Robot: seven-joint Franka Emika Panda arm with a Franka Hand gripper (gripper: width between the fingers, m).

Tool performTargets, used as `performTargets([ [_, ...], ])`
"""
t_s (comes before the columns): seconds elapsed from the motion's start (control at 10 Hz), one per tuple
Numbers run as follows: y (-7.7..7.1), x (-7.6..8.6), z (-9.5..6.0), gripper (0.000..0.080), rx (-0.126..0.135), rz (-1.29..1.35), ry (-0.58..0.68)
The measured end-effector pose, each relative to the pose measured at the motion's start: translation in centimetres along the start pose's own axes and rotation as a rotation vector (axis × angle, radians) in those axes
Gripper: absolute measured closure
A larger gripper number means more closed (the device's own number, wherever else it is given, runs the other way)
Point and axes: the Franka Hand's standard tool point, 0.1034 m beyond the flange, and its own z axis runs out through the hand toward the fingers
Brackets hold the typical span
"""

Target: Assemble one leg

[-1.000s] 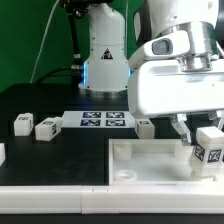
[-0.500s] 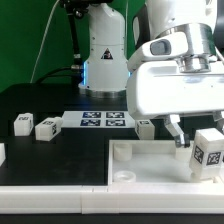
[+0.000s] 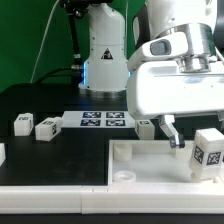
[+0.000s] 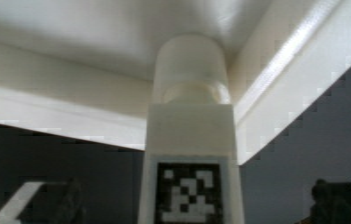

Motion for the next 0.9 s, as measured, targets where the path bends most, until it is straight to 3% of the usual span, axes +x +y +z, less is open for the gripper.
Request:
performTargets([
  [0.5, 0.8, 2.6, -2.3, 0.015, 0.008, 0.004, -0.029],
  [0.7, 0.6, 2.3, -2.1, 0.015, 0.016, 0.002, -0.054],
  [0.8, 0.1, 1.7, -1.9, 0.015, 0.034, 0.012, -0.118],
  [0.9, -0.7, 1.6, -2.1, 0.015, 0.073, 0.019, -0.255],
])
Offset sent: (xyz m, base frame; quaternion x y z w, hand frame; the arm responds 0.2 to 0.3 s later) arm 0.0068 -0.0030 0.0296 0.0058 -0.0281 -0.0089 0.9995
